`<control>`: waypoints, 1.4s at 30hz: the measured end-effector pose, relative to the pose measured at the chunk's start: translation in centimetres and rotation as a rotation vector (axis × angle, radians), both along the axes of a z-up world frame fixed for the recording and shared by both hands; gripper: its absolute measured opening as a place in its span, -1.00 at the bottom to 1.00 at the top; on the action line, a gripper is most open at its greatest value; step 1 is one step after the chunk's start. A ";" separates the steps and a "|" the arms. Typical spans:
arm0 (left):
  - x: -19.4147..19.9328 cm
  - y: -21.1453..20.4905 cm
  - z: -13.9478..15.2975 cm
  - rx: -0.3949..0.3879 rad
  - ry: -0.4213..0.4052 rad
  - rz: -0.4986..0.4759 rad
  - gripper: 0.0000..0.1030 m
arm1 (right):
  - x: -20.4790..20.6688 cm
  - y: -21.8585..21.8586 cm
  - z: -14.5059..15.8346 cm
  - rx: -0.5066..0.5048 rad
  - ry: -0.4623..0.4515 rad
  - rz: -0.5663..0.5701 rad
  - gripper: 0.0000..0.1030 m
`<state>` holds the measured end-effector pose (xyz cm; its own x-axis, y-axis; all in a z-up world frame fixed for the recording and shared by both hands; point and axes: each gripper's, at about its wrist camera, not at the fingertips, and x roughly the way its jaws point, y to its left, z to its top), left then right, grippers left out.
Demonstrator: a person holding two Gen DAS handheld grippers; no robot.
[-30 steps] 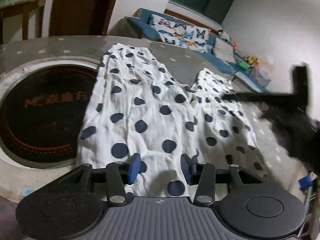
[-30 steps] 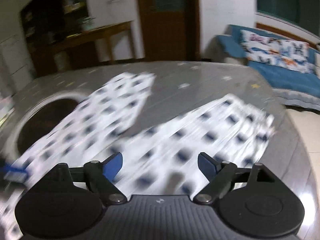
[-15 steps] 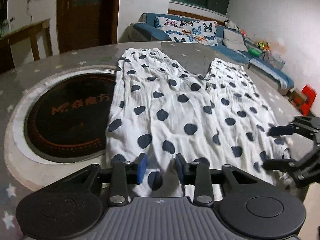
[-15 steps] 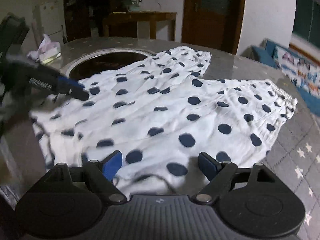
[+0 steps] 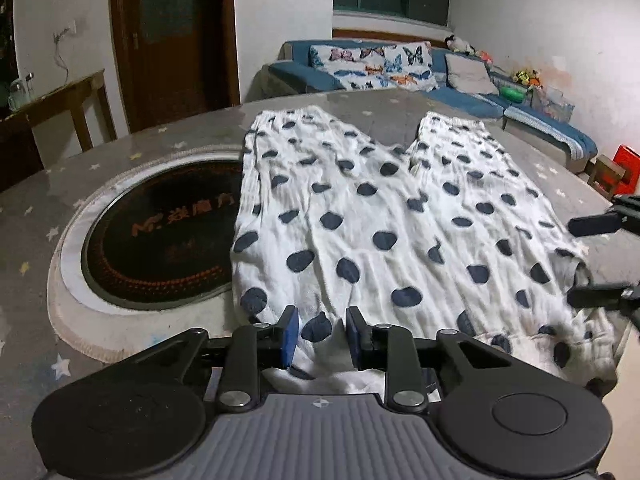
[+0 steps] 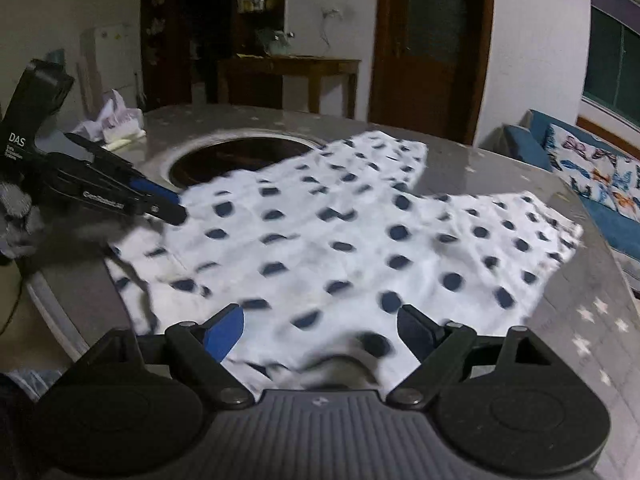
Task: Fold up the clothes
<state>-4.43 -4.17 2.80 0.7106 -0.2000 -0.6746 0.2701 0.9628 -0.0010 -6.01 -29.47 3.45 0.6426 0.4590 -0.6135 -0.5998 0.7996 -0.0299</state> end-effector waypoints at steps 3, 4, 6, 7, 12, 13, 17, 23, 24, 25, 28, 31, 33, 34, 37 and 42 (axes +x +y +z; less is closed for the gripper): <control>-0.1 -0.2 -0.3 0.015 0.001 -0.003 -0.43 | 0.0 1.0 -0.9 -0.004 0.015 0.022 0.67; -0.1 -0.1 -0.5 0.024 0.007 -0.001 -0.41 | 0.0 1.2 -1.3 -0.012 0.024 0.026 0.67; -0.2 0.2 -0.9 0.025 0.015 0.005 -0.41 | -0.3 1.0 -1.9 -0.012 0.046 0.021 0.67; -0.3 0.3 -0.9 0.022 0.015 0.007 -0.41 | -0.3 0.6 -1.9 0.004 0.060 0.014 0.67; -0.5 -0.4 0.0 0.017 -0.002 -0.009 -0.36 | 0.1 -1.2 -0.7 0.039 0.061 -0.017 0.68; -0.6 -0.8 0.3 0.010 -0.008 -0.016 -0.31 | 0.6 -1.5 -0.4 0.044 0.053 -0.032 0.68; -0.9 -2.6 1.1 -0.033 -0.020 -0.065 -0.18 | 3.7 -3.0 0.3 0.083 0.041 -0.095 0.68; -1.1 -5.2 1.1 -0.051 -0.007 -0.130 -0.15 | 8.9 -4.2 -1.0 0.102 0.067 -0.180 0.68; -1.2 -5.6 1.1 -0.053 -0.004 -0.142 -0.15 | 9.7 -4.4 -1.4 0.104 0.081 -0.196 0.68; -1.3 -5.9 1.1 -0.055 -0.002 -0.154 -0.13 | 10.2 -4.6 -1.8 0.098 0.091 -0.212 0.68; -1.7 -6.7 1.1 -0.067 0.007 -0.194 -0.10 | 10.6 -5.7 -2.5 0.075 0.087 -0.252 0.68; -2.3 -7.8 1.3 -0.078 0.013 -0.249 -0.07 | 10.7 -6.7 -2.5 0.084 0.087 -0.296 0.68; -2.8 -8.6 1.5 -0.087 0.011 -0.292 -0.04 | 10.6 -7.2 -2.6 0.103 0.092 -0.308 0.68; -3.0 -9.1 1.6 -0.093 0.011 -0.313 -0.03 | 10.6 -7.1 -2.7 0.098 0.090 -0.304 0.69; -3.8 -10.7 1.7 -0.104 0.016 -0.389 0.02 | 10.4 -7.0 -2.6 0.076 0.080 -0.293 0.69; -5.0 -13.2 1.5 -0.100 0.025 -0.481 0.02 | 10.7 -8.0 -1.9 0.131 0.084 -0.350 0.69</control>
<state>-9.46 -17.36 4.27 0.5058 -0.5664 -0.6506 0.6827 0.7239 -0.0994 4.73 -37.47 1.59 0.7242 0.2987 -0.6216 -0.2854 0.9503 0.1242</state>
